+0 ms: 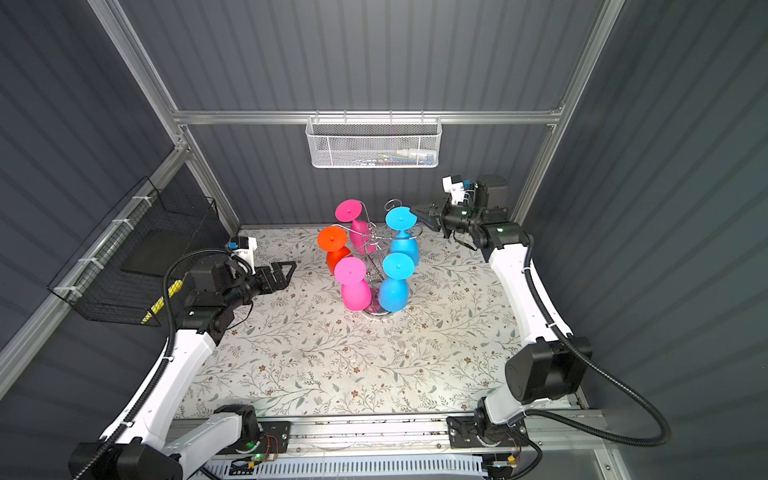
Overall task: Take the wine glass off the wine glass rack
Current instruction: 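Close the right gripper on the blue glass and work it off its hook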
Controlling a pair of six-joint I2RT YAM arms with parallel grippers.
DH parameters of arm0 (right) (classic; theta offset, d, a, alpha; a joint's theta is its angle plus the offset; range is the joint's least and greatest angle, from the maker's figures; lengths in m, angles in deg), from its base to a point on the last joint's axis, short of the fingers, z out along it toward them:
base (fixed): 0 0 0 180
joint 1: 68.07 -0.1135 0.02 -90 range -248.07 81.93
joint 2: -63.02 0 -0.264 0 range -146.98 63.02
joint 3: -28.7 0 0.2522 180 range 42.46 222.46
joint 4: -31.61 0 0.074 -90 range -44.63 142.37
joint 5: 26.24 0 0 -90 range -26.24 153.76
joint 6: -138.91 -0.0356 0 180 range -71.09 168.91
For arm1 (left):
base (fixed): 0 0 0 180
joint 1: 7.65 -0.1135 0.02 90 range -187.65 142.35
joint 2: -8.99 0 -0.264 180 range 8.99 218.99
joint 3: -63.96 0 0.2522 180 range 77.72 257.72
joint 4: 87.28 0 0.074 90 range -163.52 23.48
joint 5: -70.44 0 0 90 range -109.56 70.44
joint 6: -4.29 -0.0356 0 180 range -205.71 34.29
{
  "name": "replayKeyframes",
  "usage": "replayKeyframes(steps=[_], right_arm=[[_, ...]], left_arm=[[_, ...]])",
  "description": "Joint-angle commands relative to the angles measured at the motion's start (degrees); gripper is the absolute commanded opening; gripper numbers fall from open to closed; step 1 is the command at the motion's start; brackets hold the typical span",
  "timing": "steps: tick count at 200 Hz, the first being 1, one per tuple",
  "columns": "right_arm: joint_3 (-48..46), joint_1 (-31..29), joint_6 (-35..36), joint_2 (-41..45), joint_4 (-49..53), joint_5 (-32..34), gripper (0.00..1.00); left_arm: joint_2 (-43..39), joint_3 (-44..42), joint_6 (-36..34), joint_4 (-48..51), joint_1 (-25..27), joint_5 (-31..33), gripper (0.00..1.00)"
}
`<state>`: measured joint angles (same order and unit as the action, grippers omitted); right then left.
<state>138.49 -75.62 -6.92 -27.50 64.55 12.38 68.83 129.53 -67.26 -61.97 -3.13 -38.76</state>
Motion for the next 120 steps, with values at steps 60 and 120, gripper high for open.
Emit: replayKeyframes(steps=[60, 120], right_arm=[[6.30, -0.28, 1.47, -3.94, 2.13, 0.40, 0.00], [10.96, 0.86, 2.03, -7.52, 2.79, 0.67, 0.00]], left_arm=[[-1.16, 0.32, -0.57, 1.24, -0.12, -1.28, 1.00], [-1.79, 1.27, -0.82, 2.16, -0.12, -0.99, 1.00]])
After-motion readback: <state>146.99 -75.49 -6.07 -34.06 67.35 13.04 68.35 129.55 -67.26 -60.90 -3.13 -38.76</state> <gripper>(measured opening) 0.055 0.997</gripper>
